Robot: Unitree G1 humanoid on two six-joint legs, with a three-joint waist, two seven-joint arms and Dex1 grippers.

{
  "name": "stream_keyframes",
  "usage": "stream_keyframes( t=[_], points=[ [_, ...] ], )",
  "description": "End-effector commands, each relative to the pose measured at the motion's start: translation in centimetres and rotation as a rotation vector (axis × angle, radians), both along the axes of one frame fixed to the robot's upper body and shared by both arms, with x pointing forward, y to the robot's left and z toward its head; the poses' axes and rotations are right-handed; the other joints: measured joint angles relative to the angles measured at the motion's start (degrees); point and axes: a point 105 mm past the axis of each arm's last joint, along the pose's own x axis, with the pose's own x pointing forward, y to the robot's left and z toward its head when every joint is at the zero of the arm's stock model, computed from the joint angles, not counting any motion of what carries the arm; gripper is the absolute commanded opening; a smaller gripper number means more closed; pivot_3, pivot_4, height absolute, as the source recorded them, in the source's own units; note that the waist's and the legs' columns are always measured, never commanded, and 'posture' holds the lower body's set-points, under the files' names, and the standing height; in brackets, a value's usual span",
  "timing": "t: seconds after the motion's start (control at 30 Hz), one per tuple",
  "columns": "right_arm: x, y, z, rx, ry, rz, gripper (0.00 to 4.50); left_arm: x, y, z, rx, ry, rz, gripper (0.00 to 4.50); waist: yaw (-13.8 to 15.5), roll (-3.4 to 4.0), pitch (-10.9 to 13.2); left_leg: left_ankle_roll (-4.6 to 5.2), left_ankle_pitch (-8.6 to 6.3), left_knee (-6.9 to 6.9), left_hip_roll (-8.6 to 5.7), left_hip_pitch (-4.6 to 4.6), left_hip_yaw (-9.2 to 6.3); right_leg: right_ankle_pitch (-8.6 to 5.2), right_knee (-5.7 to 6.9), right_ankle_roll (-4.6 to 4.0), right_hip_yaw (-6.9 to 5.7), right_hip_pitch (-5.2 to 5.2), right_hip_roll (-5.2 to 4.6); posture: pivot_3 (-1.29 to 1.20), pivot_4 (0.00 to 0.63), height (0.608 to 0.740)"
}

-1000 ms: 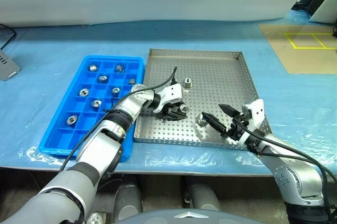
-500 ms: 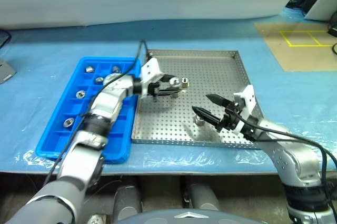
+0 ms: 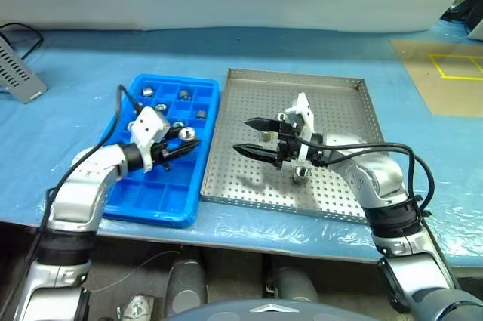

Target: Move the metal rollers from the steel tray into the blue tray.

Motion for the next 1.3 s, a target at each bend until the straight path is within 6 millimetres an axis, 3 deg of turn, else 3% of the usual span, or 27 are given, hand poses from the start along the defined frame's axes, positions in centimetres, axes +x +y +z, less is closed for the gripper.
stream_keyframes(
  t=[0.03,0.23,0.37,0.5,0.8,1.0,1.17,1.3],
  points=[
    [-0.8,0.8,2.8,0.014,-0.038,0.104,4.50,-1.2,1.6,1.2,0.001,-0.055,0.074,1.78,0.82,-0.01,0.01,0.00,0.00,-0.04,-0.01,-0.03,0.00,-0.01,0.00,0.01,-0.01,-0.04,-0.01,0.12,0.150,0.740],
    [-1.7,1.8,6.4,0.008,-0.056,0.206,4.50,-3.2,5.0,0.1,0.019,-0.030,0.217,1.78,2.87,-0.02,0.01,-0.25,0.16,-0.44,0.01,-0.01,0.00,-0.07,0.02,0.01,-0.05,-0.23,-0.01,0.20,0.150,0.740],
    [-2.0,2.0,7.4,-0.004,-0.050,0.231,4.50,-4.8,6.1,0.4,0.006,-0.035,0.239,1.78,3.82,-0.05,0.00,-0.37,0.24,-0.57,0.02,-0.04,-0.02,-0.10,0.04,-0.01,-0.09,-0.34,0.00,0.23,0.150,0.740],
    [-2.2,1.7,7.6,-0.011,-0.036,0.244,4.50,-6.2,6.7,0.1,0.026,0.005,0.220,1.78,5.10,-0.06,0.01,-0.37,0.24,-0.57,0.00,-0.05,-0.02,-0.12,0.04,0.00,-0.07,-0.35,0.00,0.24,0.150,0.740],
    [-2.1,1.2,6.8,-0.011,-0.020,0.237,4.50,-7.6,6.8,-3.5,0.143,0.102,0.176,1.78,5.83,-0.08,-0.01,-0.42,0.27,-0.59,0.01,-0.03,-0.03,-0.13,0.09,0.05,-0.04,-0.40,-0.01,0.21,0.150,0.740],
    [-2.1,0.4,5.2,-0.011,-0.022,0.219,4.50,-6.7,7.4,-3.5,0.142,0.101,0.220,1.78,5.77,-0.09,-0.02,-0.46,0.29,-0.62,0.00,-0.02,-0.02,-0.15,0.11,0.07,-0.03,-0.41,0.00,0.19,0.150,0.740],
    [-2.0,-0.1,4.3,-0.006,-0.032,0.202,4.50,-5.7,7.6,-2.3,0.152,0.059,0.245,3.38,5.65,-0.10,-0.03,-0.65,0.41,-0.60,0.02,0.00,-0.02,-0.15,0.26,0.07,-0.02,-0.46,0.02,0.18,0.150,0.740],
    [-2.0,-0.4,4.1,-0.006,-0.042,0.188,4.50,-4.6,7.1,-0.7,0.118,0.025,0.246,3.38,5.76,-0.11,-0.03,-0.64,0.41,-0.53,0.01,-0.01,-0.03,-0.15,0.34,0.07,-0.03,-0.46,0.01,0.17,0.150,0.740]
  ],
)
